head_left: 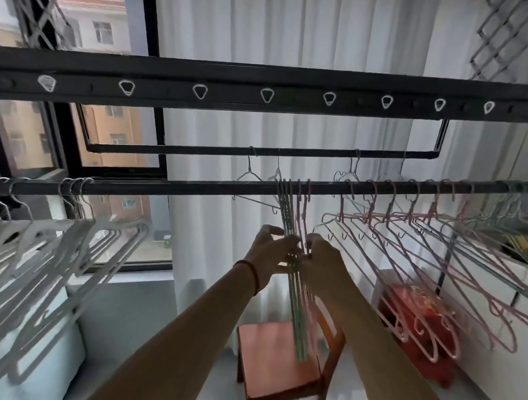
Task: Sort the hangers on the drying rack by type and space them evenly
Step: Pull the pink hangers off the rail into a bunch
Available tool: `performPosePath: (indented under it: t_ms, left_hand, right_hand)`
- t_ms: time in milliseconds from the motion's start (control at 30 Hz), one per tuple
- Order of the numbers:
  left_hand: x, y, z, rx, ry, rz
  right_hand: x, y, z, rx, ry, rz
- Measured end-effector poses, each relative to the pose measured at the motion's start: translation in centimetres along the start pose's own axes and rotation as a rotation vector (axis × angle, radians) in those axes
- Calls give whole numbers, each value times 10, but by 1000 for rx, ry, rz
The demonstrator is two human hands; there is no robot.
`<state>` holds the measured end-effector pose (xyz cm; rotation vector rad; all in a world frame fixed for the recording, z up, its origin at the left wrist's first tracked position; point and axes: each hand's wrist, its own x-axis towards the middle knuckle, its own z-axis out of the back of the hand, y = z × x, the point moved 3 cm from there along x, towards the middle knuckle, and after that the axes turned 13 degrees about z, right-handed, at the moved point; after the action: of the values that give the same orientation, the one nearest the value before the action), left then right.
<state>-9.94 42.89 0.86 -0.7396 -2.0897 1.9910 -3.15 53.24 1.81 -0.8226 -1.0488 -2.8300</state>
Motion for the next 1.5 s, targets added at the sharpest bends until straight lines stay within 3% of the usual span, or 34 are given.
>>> performPosePath:
  t_ms: [400, 533, 733, 900, 1100, 1300, 1500]
  left_hand:
    - [0, -9, 56, 41, 6, -4]
    - [-8, -6, 83, -9, -57, -22]
    - [-22, -9, 124, -62, -42, -8]
    - [-29, -8, 145, -85, -59, 26]
    - [-30, -16, 151, -13, -104, 38]
    - [-11, -23, 132, 107, -244, 22]
    - [15, -19, 101, 112, -244, 51]
  right_hand:
    - [17, 13, -40, 381, -57, 111]
    - [31, 5, -66, 479, -201, -40]
    - [62, 1, -115, 536, -243, -257]
    - [96, -9, -143, 615, -172, -398]
    - [160, -24, -156, 647, -9, -344]
    - [230, -55, -180, 793, 157, -417]
    - [296, -106, -195, 955, 21, -495]
